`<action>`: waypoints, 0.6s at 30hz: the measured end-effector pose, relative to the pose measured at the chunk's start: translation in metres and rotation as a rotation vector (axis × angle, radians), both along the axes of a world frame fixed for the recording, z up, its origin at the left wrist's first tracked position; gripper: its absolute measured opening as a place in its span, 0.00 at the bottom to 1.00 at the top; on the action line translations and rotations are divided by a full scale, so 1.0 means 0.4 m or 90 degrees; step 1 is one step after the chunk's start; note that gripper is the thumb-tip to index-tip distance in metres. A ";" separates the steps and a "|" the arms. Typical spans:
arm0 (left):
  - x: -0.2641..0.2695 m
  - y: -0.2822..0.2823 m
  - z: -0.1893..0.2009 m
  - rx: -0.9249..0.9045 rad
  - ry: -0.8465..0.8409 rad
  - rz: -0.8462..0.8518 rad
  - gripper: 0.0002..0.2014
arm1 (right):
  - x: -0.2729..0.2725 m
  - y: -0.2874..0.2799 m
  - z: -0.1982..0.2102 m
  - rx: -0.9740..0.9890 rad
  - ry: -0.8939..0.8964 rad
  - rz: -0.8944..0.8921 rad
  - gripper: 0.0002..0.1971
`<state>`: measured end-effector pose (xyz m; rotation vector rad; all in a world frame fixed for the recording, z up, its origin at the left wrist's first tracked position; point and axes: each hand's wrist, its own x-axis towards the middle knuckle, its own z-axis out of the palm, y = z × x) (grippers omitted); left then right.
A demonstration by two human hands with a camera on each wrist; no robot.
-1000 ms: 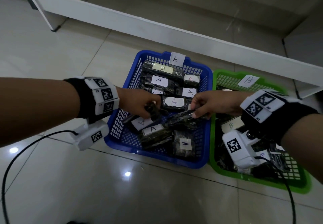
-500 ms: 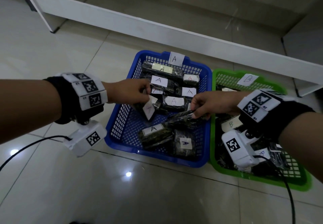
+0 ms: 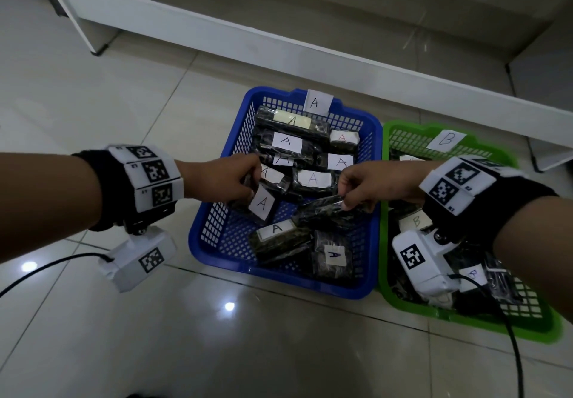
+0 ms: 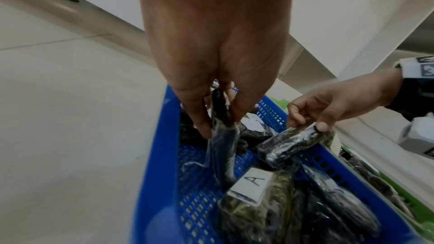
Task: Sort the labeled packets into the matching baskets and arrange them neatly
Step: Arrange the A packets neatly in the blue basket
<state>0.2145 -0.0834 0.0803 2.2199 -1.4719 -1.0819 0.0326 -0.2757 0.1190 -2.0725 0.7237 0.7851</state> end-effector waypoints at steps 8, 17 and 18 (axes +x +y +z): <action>-0.006 -0.005 -0.031 -0.022 -0.307 -0.270 0.16 | 0.001 -0.006 0.001 -0.030 -0.014 0.000 0.12; -0.044 -0.003 -0.043 0.054 -0.488 -0.406 0.31 | -0.001 -0.006 -0.006 -0.028 -0.020 -0.002 0.09; -0.048 -0.002 -0.051 0.062 -0.499 -0.409 0.31 | -0.002 -0.006 -0.006 -0.026 -0.022 -0.006 0.09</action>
